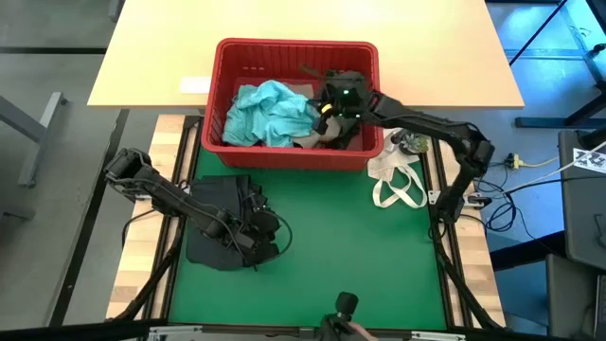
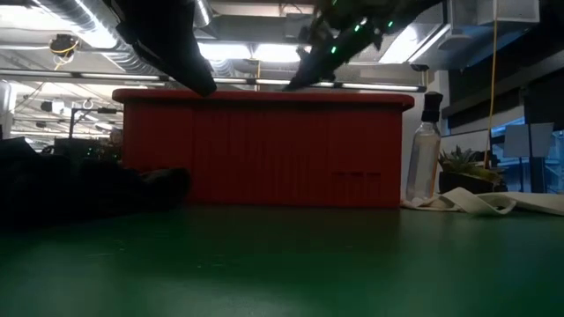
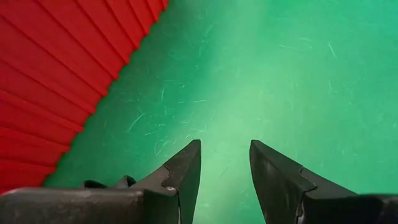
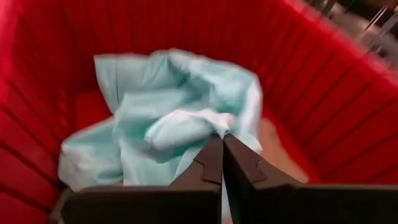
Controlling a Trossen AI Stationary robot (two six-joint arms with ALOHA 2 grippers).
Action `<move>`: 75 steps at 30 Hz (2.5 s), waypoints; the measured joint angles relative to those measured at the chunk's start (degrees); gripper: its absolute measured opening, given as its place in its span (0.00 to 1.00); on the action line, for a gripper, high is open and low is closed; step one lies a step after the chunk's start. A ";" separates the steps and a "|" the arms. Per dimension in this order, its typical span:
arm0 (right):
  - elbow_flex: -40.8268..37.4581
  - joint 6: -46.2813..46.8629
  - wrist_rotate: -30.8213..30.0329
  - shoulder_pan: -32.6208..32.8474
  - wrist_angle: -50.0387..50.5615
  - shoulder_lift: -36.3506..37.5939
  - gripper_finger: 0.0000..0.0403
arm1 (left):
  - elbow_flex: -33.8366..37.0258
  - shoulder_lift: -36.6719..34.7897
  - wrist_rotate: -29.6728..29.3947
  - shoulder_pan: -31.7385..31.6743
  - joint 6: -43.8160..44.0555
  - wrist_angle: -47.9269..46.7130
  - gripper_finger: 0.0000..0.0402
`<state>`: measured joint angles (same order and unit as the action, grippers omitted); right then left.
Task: Fold Laundry from Bin
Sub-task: Fold the blue shorts from the red laundry bin
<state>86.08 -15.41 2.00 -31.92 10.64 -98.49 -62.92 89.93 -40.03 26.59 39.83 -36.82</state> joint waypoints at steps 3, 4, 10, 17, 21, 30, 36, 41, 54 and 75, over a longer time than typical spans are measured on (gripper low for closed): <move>1.07 0.03 0.00 0.01 0.62 3.50 0.00 | 0.01 0.00 -0.02 -0.11 -0.01 0.00 0.33; 1.66 0.23 0.00 0.06 0.89 4.57 0.00 | 0.00 0.00 -0.13 -0.11 -0.02 0.03 0.33; 7.59 3.30 1.41 0.09 3.89 9.57 0.00 | 0.00 0.00 -3.14 -0.14 -0.02 0.19 0.33; 17.60 7.41 7.66 0.09 7.85 12.45 0.00 | 0.00 0.00 -4.57 -1.31 -0.02 0.23 0.33; 24.79 9.42 11.38 0.09 12.05 12.54 0.00 | 0.01 0.00 -6.91 -2.48 -0.02 0.28 0.33; 36.55 9.59 14.30 0.07 21.89 12.54 0.00 | 0.02 -1.32 -16.90 -7.20 -7.50 5.38 0.33; 38.24 9.59 14.35 0.07 24.58 12.59 0.00 | 0.02 -6.75 -17.22 -11.43 -27.45 19.69 0.33; 38.11 9.24 14.34 0.07 27.13 12.54 0.00 | 0.02 -12.61 -16.17 -15.46 -40.99 25.60 0.33; 38.02 9.15 14.36 0.07 28.48 12.50 0.00 | 0.02 -17.36 0.08 -33.50 -52.32 25.42 0.33; 38.00 9.13 14.38 0.07 28.52 12.50 0.00 | 0.02 -16.77 8.43 -47.39 -47.18 25.02 0.43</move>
<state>124.07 -6.28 16.38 -31.86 39.16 -86.00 -62.89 73.17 -31.60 -20.80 -7.34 -11.80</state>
